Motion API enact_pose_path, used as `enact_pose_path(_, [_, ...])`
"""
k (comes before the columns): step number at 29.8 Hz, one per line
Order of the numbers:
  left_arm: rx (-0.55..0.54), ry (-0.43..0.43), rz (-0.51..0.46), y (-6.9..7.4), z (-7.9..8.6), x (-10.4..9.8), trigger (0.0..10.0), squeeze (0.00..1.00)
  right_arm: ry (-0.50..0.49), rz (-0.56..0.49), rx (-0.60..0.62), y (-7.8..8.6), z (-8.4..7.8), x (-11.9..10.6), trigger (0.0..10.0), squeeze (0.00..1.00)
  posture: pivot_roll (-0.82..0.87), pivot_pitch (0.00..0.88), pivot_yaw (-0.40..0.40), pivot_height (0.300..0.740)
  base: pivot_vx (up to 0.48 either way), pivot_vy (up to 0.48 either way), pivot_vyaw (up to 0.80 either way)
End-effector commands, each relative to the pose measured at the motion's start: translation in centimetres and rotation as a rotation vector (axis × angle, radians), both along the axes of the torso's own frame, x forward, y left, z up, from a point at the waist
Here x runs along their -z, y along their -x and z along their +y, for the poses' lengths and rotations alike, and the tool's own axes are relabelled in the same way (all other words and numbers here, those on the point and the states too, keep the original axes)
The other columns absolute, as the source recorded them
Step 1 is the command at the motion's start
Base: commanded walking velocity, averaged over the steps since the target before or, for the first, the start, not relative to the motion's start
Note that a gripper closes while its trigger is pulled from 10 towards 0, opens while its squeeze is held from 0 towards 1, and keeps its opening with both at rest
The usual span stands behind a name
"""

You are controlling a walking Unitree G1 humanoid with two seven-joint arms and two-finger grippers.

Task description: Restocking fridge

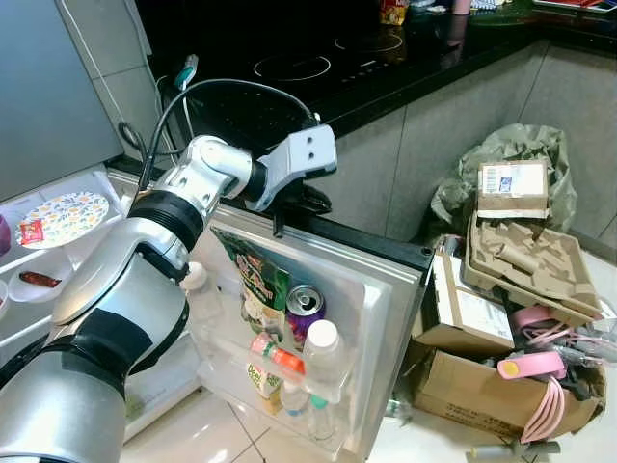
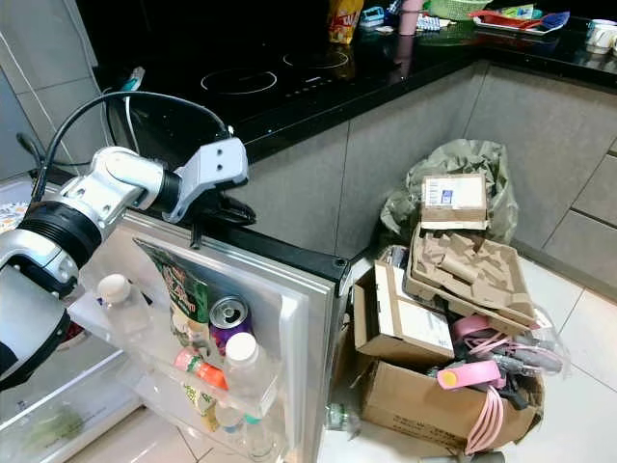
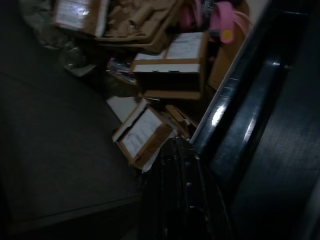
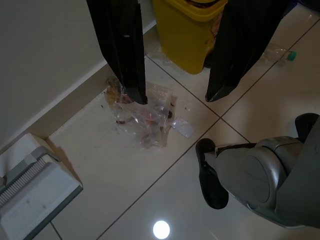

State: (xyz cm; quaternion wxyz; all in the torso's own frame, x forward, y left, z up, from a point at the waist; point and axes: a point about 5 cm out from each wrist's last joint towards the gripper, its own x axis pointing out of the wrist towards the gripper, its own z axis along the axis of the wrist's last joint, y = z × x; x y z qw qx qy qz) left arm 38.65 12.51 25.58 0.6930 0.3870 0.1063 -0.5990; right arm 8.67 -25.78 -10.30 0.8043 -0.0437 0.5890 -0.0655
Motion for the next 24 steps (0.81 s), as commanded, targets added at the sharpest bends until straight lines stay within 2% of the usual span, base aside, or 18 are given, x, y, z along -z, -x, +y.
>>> enact_pose_path(1, [0.035,-0.098,0.077,0.5,1.2,1.0,0.0,0.0,0.0,0.006,0.001,0.2,0.0,0.0,10.0,0.0,-0.05,0.0,0.011,0.732,0.0,0.0,0.0])
enact_pose_path(7, [0.201,-0.238,0.219,1.8,2.8,1.0,0.0,0.0,-0.001,0.005,0.0,0.2,0.1,0.1,10.0,0.0,-0.05,0.0,0.014,0.732,0.0,0.0,0.0])
enact_pose_path(12, [0.223,-0.279,0.251,2.3,3.3,1.1,0.0,0.0,-0.002,0.006,-0.003,0.1,0.2,0.1,10.0,0.0,-0.04,0.0,0.01,0.732,0.0,0.0,0.0])
enact_pose_path(13, [0.23,-0.286,0.243,2.3,3.3,1.0,2.7,0.0,-0.002,0.006,-0.004,0.1,0.2,0.1,10.0,0.0,-0.04,0.0,0.01,0.732,0.0,0.0,0.0])
enact_pose_path(14, [0.23,-0.286,0.243,2.3,3.3,1.0,2.7,0.0,-0.002,0.006,-0.004,0.1,0.2,0.1,10.0,0.0,-0.04,0.0,0.01,0.732,0.0,0.0,0.0])
enact_pose_path(15, [0.232,-0.284,0.225,2.2,3.3,0.7,8.6,0.0,-0.002,0.007,-0.005,0.1,0.2,0.1,10.0,0.0,-0.04,0.0,0.009,0.732,0.0,0.0,0.0])
enact_pose_path(16, [0.23,-0.271,0.213,2.1,3.2,0.5,10.0,0.0,-0.002,0.007,-0.006,0.1,0.2,0.1,10.0,0.0,-0.04,0.0,0.009,0.732,0.0,0.0,0.0])
enact_pose_path(24, [0.232,-0.241,0.214,2.3,3.3,0.0,10.0,0.0,-0.004,0.006,-0.011,0.1,0.2,0.1,10.0,0.0,-0.04,0.0,0.006,0.732,0.0,0.0,0.0])
